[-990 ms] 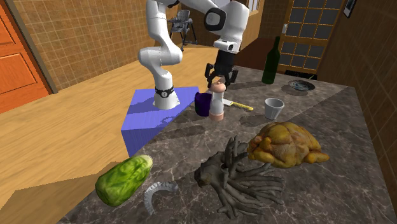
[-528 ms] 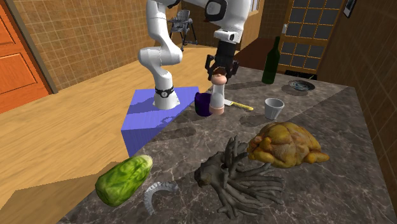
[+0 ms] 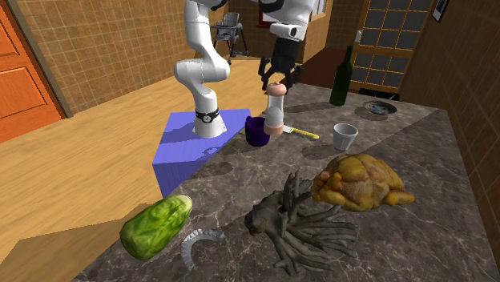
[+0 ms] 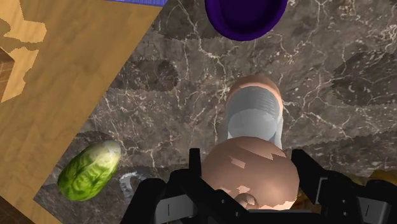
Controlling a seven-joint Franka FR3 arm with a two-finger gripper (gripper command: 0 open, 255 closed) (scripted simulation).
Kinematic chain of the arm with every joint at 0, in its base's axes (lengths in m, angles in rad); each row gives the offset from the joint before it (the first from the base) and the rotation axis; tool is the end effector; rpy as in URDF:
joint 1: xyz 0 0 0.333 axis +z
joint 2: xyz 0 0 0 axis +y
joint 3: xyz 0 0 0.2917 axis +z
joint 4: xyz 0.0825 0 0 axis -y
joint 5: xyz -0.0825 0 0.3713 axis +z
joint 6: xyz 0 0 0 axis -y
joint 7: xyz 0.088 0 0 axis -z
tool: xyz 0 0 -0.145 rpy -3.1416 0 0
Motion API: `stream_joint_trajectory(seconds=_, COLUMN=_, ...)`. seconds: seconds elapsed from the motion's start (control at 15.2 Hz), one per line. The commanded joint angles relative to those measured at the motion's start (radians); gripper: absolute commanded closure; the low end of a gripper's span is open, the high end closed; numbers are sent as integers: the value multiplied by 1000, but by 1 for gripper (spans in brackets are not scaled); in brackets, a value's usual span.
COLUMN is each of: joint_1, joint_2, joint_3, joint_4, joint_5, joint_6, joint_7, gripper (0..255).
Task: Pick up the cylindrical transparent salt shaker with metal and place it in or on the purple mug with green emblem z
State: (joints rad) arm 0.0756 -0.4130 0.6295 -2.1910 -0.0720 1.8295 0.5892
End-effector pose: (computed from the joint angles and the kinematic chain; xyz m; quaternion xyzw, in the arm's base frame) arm 0.3362 0.2924 0.4640 0.9871 0.0451 0.0805 0.1310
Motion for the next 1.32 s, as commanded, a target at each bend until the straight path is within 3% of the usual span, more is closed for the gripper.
stream_joint_trajectory(seconds=0.0, joint_1=1, joint_2=-7, joint_3=-5, joint_4=25, joint_5=3, joint_6=-31, joint_7=-8, gripper=255)
stream_joint_trajectory(seconds=0.33, joint_1=-2, joint_2=-8, joint_3=-13, joint_4=82, joint_5=1, joint_6=-88, joint_7=-22, gripper=255)
stream_joint_trajectory(seconds=1.19, joint_1=178, joint_2=-453, joint_3=-130, joint_4=-30, joint_5=138, joint_6=-408, joint_7=-77, gripper=255)
stream_joint_trajectory(seconds=1.25, joint_1=182, joint_2=-458, joint_3=-128, joint_4=-47, joint_5=140, joint_6=-397, joint_7=-74, gripper=255)
